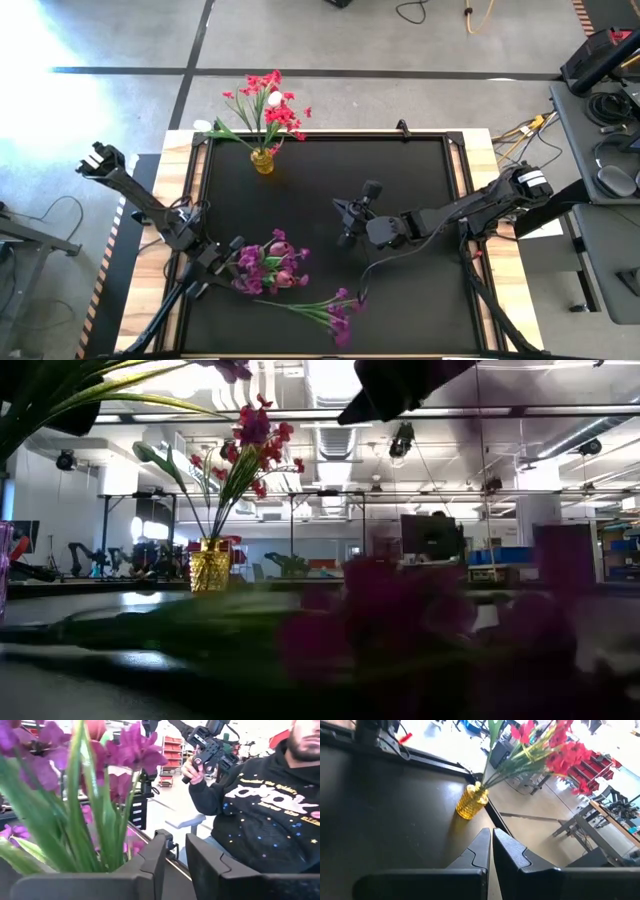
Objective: Sort flowers into vase by color
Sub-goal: Adjust the violet vase
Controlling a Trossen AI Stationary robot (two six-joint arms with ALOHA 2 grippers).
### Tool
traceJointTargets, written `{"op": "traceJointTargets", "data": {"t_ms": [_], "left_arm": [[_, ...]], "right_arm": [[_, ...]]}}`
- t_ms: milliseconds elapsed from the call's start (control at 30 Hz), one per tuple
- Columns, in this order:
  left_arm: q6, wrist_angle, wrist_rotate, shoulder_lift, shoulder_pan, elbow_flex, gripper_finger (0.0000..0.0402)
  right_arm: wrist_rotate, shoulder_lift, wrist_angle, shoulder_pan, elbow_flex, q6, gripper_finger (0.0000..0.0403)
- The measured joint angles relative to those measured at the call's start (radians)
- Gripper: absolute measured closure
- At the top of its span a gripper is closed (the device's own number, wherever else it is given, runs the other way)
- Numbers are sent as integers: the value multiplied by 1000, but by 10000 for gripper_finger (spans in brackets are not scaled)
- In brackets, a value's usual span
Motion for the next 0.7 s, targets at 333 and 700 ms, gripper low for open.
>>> {"op": "traceJointTargets", "data": {"t_ms": [333, 700], "left_arm": [[-3, -335, -99, -33, -99, 149, 365], [-73, -1124, -417, 190, -258, 752, 366]], "right_arm": [[-3, 0, -53, 31, 28, -12, 390], [-3, 0, -22, 30, -145, 159, 390]]}}
